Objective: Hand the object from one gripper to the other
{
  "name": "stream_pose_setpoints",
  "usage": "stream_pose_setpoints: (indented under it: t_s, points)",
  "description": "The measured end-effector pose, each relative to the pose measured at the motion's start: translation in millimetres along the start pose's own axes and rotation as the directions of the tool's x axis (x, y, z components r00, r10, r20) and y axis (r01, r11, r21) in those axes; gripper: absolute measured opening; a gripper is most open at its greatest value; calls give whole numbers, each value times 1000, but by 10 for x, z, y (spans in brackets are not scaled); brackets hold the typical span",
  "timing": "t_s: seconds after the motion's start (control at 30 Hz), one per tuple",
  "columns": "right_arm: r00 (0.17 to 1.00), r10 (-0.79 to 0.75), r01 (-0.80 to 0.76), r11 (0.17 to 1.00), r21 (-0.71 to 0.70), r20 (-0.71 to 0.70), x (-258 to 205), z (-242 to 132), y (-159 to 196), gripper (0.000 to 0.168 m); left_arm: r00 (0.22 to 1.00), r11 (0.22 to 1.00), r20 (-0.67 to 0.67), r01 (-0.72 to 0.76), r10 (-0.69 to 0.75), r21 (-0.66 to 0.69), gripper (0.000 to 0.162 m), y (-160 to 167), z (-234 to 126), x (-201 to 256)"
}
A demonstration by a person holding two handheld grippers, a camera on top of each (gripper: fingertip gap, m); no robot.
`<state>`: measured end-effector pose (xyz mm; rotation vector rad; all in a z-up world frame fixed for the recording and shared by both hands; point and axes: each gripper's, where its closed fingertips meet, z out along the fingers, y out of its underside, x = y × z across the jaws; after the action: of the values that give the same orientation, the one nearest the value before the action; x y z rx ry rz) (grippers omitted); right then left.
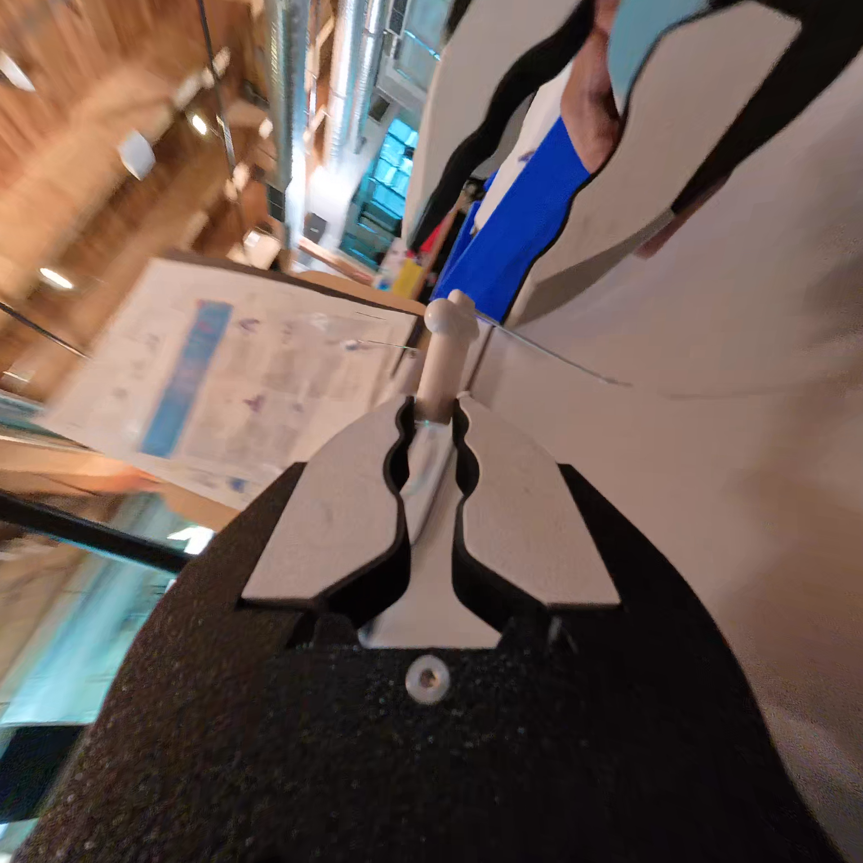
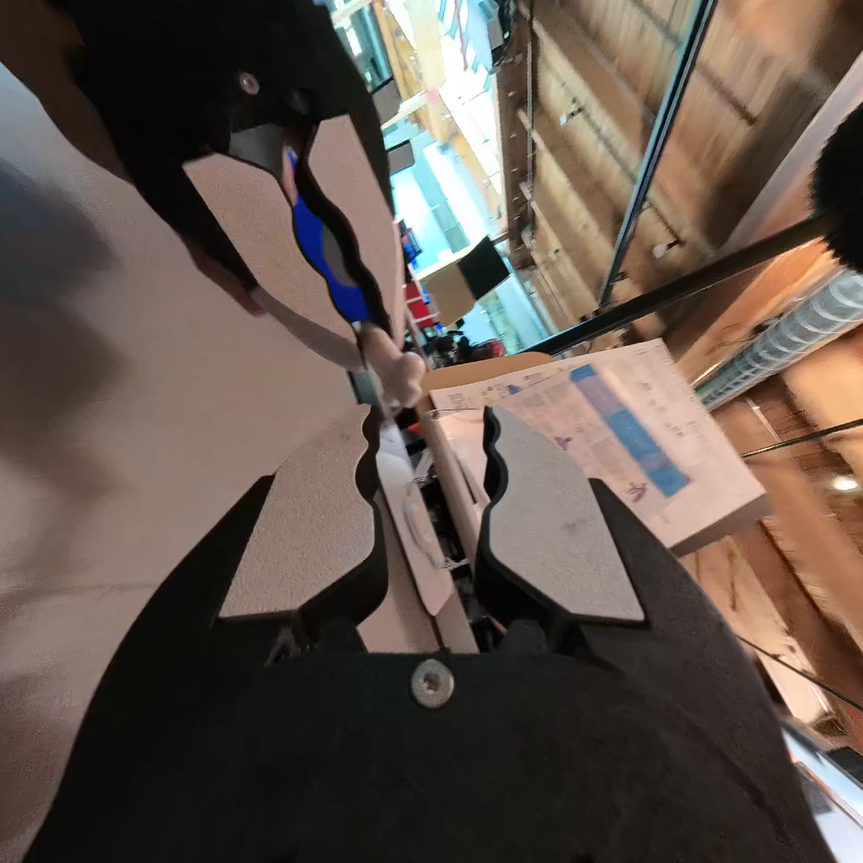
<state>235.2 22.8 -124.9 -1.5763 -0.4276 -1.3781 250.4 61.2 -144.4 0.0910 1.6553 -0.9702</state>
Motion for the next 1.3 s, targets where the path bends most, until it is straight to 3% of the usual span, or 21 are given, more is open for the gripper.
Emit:
stream_pose_setpoints:
  t_s: [0.1, 0.17, 0.23, 0.3, 0.37, 0.43, 0.5, 0.63, 0.73, 0.97, 1.03, 1.1, 1.17, 1.23, 1.3]
  points:
    - [985, 157, -149, 984, 96, -72, 305, -141, -40, 36, 923, 925, -124, 374, -364, 71, 15, -9, -99, -100]
    - [927, 369, -354, 920, 166, -66, 486, -230, 32, 37, 757, 758, -277, 639, -591, 129, 15, -83, -190, -195]
    - [826, 563, -546, 807, 223, -14, 562, -266, 106, 37, 526, 522, -449, 840, -722, 144, 15, -167, -291, -287]
    - [738, 672, -666, 708, 235, 66, 508, -233, 125, 35, 290, 320, -590, 946, -753, 57, 15, -203, -334, -278]
    - [695, 704, -717, 664, 212, 143, 366, -159, 86, 37, 136, 210, -658, 977, -740, -33, 15, -216, -325, -194]
    - [654, 720, -756, 628, 183, 233, 185, -82, -16, 39, 36, 166, -695, 979, -719, -121, 15, -249, -300, -57]
    - [608, 728, -793, 579, 190, 317, 60, -48, -162, 40, -32, 174, -722, 962, -691, -209, 15, -308, -285, 118]
    - [489, 753, -871, 452, 195, 440, 4, -69, -318, 40, -69, 234, -767, 931, -638, -279, 15, -450, -308, 353]
    - [443, 726, -893, 411, 186, 526, -25, -141, -398, 40, -89, 255, -795, 921, -599, -295, 15, -526, -356, 413]
    - [445, 649, -878, 452, 158, 617, -181, -205, -523, 24, -122, 289, -818, 898, -562, -332, 15, -588, -412, 525]
    - [436, 655, -877, 462, 129, 617, -200, -183, -516, 24, -94, 311, -820, 896, -565, -317, 15, -579, -404, 554]
    - [451, 686, -873, 472, 123, 571, -144, -143, -452, 24, -36, 296, -802, 918, -596, -262, 15, -545, -344, 488]
    - [494, 735, -858, 498, 126, 465, -41, -77, -312, 23, 93, 293, -732, 944, -675, -150, 16, -446, -212, 367]
    - [551, 796, -835, 525, 168, 251, 242, -48, -82, 24, 277, 379, -607, 924, -745, -43, 39, -280, -90, 293]
    - [597, 802, -788, 593, 166, -31, 604, -143, 237, 24, 435, 493, -470, 870, -768, 0, 45, -107, -5, 247]
